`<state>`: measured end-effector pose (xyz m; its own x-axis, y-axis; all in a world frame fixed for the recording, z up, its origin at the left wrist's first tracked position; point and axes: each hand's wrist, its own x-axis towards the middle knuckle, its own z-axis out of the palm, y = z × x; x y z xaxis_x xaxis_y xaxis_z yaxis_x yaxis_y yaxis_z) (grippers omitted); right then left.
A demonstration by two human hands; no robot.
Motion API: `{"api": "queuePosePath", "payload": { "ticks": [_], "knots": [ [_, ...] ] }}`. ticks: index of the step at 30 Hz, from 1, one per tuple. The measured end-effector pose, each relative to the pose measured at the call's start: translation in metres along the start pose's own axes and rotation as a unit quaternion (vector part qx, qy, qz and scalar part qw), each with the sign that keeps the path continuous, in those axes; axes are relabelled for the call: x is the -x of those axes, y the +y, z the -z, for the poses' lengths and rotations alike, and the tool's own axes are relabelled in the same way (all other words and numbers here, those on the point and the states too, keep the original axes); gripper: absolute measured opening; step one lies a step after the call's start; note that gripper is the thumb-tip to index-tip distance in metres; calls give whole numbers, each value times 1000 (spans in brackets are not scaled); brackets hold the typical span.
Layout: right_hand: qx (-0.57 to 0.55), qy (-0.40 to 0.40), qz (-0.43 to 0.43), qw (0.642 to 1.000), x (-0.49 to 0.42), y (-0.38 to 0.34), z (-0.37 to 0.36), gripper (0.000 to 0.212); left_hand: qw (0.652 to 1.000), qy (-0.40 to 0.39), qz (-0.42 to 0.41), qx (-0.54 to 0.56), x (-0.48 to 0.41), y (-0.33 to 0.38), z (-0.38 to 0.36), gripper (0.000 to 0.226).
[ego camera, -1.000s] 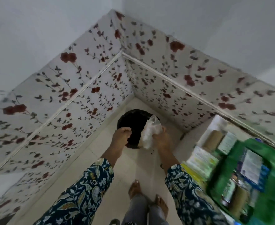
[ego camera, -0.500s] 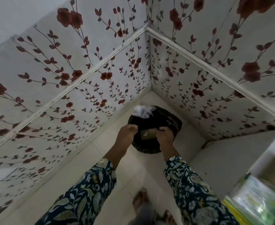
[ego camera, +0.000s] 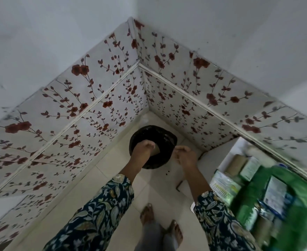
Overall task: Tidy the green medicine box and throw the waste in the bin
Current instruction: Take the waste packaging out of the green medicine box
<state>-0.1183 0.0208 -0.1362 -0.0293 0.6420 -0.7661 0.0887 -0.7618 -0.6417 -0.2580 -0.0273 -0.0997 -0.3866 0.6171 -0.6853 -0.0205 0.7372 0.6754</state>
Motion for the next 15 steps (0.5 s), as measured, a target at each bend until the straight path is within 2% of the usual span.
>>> {"api": "queuePosePath", "payload": {
  "ticks": [9,15],
  "knots": [
    [29,-9,-22,999,20,-16,-12,18,999,19,-2,26,-1,9,28,25],
    [14,-29,-66,997,-8,-38,-50,17,999,16,17,48,-44,19,58,23]
  ]
}}
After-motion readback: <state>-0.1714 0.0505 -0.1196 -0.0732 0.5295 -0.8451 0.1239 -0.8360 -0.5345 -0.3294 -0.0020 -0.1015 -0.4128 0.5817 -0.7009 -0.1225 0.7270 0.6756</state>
